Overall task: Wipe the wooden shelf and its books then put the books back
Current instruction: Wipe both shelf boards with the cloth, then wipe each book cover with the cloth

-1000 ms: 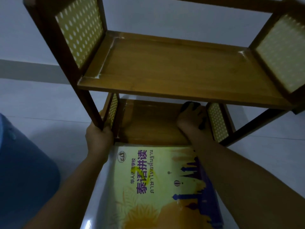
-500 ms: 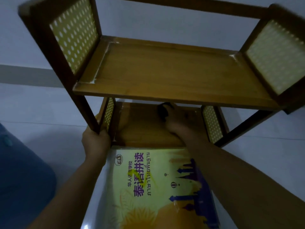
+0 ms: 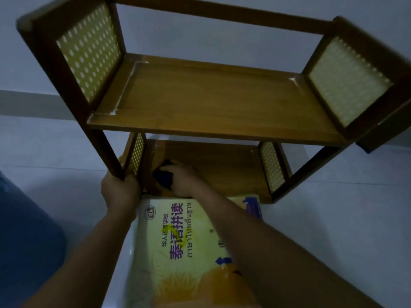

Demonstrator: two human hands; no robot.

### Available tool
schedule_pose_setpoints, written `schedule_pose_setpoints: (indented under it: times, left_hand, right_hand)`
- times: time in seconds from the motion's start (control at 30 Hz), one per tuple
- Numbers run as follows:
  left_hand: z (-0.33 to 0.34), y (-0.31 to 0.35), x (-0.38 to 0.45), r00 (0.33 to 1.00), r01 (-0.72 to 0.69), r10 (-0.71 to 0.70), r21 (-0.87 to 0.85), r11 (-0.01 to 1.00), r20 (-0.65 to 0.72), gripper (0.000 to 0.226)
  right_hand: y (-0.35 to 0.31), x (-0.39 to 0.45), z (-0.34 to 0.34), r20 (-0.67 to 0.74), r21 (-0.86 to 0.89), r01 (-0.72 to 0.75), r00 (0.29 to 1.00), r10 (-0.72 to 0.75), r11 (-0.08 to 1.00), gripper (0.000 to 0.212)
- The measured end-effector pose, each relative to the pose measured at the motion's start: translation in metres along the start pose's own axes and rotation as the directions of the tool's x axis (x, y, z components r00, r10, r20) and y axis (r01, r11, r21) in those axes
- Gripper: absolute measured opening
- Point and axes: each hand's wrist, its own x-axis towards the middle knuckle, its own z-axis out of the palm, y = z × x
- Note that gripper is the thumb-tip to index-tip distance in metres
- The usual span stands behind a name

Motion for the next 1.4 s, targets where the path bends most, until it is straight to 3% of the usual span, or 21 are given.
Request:
schedule_pose_setpoints:
  times: [0.13,0.2,0.33,0.4,0.5,0.6,0.73,0.8,0.9,0.93,1.07,1.2,1.27,1.3,1.4]
  left_hand:
    - [0.0,0.0,0.0,0.999,-0.029,0.029,0.019,0.999,0.023,0.037]
    - [0.0,0.001,0.0,0.999,-0.026,0.025,0.02,0.999,0.029,0.038]
    - [-0.006,0.014,0.002,0.989,-0.003,-0.004,0.048,0.999,0.147,0.037]
    - [-0.016,0.023,-0.005,0.972,-0.043,0.026,0.068,0.997,0.234,0.038]
    - [-0.036,0.029,-0.026,0.936,-0.198,0.132,0.177,0.964,0.327,0.047]
    - [-0.059,0.021,-0.057,0.93,-0.25,0.131,0.328,0.911,0.344,0.06]
    - [-0.08,0.003,-0.11,0.929,-0.289,0.154,0.399,0.87,0.337,0.068]
    - [-0.091,-0.002,-0.13,0.866,-0.305,0.103,0.354,0.884,0.49,0.076]
    - [-0.096,-0.018,-0.141,0.607,-0.491,0.045,0.33,0.806,0.793,0.095]
    - [-0.096,-0.023,-0.142,0.573,-0.56,0.031,0.364,0.745,0.819,0.108]
    - [-0.104,-0.028,-0.141,0.625,-0.631,-0.042,0.535,0.562,0.78,0.133]
    - [-0.109,-0.033,-0.144,0.655,-0.586,-0.036,0.537,0.607,0.755,0.137]
    - [-0.11,-0.038,-0.144,0.658,-0.577,-0.026,0.526,0.625,0.752,0.13]
    - [-0.109,-0.04,-0.143,0.655,-0.581,-0.012,0.514,0.632,0.755,0.127]
    - [-0.109,-0.042,-0.141,0.654,-0.578,-0.004,0.503,0.643,0.756,0.127]
  right_hand:
    - [0.117,-0.031,-0.057,-0.11,-0.086,-0.344,0.936,0.334,0.935,0.058]
    - [0.138,-0.041,-0.069,-0.192,-0.14,-0.426,0.897,0.398,0.894,0.066]
    - [0.113,-0.043,-0.083,-0.3,-0.035,-0.319,0.907,0.295,0.947,0.061]
    - [0.084,-0.062,-0.097,-0.352,0.0,-0.219,0.913,0.205,0.976,0.068]
    - [0.042,-0.117,-0.101,-0.37,-0.108,-0.019,0.929,-0.022,0.994,0.074]
    - [0.033,-0.171,-0.084,-0.32,-0.179,0.173,0.921,-0.223,0.969,0.077]
    - [0.062,-0.215,-0.063,-0.274,-0.16,0.14,0.945,-0.18,0.977,0.076]
    - [0.078,-0.226,-0.047,-0.277,-0.075,0.068,0.957,-0.087,0.995,0.071]
    - [0.086,-0.239,-0.006,-0.278,-0.088,-0.089,0.959,0.061,0.992,0.067]
    - [0.085,-0.245,0.008,-0.312,-0.156,-0.129,0.947,0.075,0.979,0.068]
    - [0.056,-0.267,0.043,-0.327,-0.343,-0.053,0.943,-0.066,0.938,0.072]
    - [0.031,-0.266,0.059,-0.11,-0.37,0.257,0.942,-0.317,0.893,0.065]
    - [0.034,-0.25,0.044,-0.072,-0.375,0.31,0.93,-0.361,0.874,0.059]
    - [0.039,-0.239,0.032,-0.137,-0.385,0.265,0.931,-0.338,0.884,0.057]
    - [0.061,-0.208,0.004,-0.363,-0.278,-0.061,0.931,-0.046,0.959,0.053]
